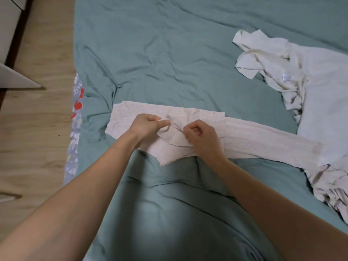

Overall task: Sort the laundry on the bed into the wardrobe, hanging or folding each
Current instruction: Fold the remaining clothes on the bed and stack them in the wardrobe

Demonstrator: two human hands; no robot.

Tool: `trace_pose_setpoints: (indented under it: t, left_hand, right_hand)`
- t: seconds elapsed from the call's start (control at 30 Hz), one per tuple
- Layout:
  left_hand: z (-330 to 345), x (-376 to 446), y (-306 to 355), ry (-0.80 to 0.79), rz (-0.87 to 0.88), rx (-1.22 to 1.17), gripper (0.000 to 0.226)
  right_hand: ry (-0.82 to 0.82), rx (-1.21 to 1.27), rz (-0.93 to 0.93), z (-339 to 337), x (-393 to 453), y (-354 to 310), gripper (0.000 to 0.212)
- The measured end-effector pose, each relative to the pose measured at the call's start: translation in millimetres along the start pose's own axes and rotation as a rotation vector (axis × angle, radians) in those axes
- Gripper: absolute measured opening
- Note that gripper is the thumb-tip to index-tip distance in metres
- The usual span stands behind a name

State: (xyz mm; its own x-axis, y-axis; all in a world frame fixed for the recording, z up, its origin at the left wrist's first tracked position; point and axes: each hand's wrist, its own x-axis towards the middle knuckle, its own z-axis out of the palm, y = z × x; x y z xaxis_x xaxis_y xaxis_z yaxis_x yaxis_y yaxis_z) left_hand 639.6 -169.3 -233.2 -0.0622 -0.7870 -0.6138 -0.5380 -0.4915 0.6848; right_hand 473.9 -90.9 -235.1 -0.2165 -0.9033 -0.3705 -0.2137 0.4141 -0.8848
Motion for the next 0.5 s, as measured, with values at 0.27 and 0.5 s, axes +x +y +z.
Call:
trace_pose_setpoints:
  t: [0.27, 0.5]
  left_hand:
    - [36, -52, 70, -0.623, 0.18, -0.189, 0.031]
    - [115, -33, 110, -0.362, 0.305, 0.041, 0.029]
  right_hand:
    - [-0.052, 0.569, 0.304, -73, -5, -25, 0.035]
    - [0.22, 0.199, 0.235, -182, -30, 7, 0.009]
